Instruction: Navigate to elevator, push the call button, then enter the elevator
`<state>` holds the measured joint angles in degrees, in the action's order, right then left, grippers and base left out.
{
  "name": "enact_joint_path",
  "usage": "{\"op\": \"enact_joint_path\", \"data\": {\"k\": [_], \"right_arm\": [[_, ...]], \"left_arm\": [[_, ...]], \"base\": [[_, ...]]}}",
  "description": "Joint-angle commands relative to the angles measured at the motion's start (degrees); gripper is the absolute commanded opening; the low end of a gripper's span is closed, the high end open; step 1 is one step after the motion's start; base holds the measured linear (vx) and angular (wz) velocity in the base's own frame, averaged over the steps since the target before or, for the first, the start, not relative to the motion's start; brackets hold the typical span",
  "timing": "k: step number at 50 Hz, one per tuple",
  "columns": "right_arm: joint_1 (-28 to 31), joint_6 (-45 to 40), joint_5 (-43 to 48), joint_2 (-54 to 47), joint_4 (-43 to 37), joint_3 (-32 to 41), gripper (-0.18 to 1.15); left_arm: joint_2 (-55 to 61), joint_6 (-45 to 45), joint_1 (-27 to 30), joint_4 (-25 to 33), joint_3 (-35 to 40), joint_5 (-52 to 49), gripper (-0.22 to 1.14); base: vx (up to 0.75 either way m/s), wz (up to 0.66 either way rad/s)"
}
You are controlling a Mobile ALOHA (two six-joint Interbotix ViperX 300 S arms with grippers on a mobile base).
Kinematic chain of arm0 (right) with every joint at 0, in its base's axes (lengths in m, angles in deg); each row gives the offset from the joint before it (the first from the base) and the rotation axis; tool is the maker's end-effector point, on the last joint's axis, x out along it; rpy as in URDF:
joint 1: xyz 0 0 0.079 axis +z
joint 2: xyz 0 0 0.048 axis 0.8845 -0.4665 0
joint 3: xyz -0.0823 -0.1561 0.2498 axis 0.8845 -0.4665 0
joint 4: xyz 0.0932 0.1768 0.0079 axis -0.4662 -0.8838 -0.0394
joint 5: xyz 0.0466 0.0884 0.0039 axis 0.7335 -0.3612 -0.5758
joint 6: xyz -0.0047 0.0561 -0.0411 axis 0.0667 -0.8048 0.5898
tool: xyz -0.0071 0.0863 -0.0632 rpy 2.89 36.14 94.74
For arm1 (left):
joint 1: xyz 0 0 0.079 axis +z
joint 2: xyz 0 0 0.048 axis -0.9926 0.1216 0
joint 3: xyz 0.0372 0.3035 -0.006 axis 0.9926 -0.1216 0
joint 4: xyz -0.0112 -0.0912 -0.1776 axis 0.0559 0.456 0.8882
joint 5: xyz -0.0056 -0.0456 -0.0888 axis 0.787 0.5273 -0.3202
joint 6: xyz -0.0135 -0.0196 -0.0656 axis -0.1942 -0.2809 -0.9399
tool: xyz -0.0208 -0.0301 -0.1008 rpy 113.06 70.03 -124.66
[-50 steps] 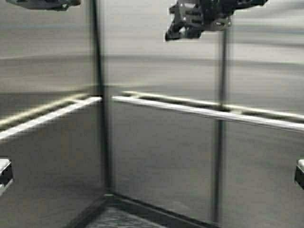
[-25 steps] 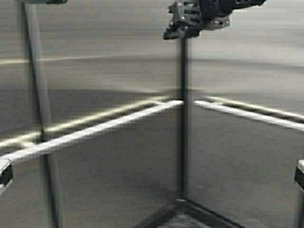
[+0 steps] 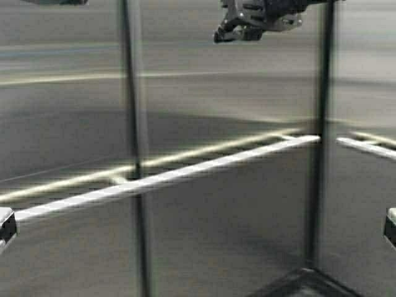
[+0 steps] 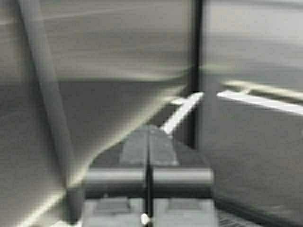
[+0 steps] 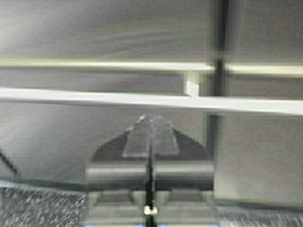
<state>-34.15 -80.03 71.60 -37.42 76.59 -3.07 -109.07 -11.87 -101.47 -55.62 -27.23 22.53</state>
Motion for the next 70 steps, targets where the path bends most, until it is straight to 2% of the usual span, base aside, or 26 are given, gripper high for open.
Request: {"op": "enact_joint_path", "data": {"k": [1,37,70], "right_arm": [[0.2,1.8,0.0,1.1,-0.2,1.1,0.06],[0.3,1.7,0.4,2.3,-0.4,1.1,0.06],[0.3,2.1,0.4,2.1,-0.4,1.7,0.06]], "left_arm": [[1.4,-0.8,0.1,0.1,1.0,0.4,0.03],[1.1,-0.3,0.0,0.2,0.7,0.4,0.03],[2.5,-0.5,0.1,0.2,1.6,0.4,0.03]], "base": [[0.00,0.49],[0.01,0.61],[0.04,0.42]]}}
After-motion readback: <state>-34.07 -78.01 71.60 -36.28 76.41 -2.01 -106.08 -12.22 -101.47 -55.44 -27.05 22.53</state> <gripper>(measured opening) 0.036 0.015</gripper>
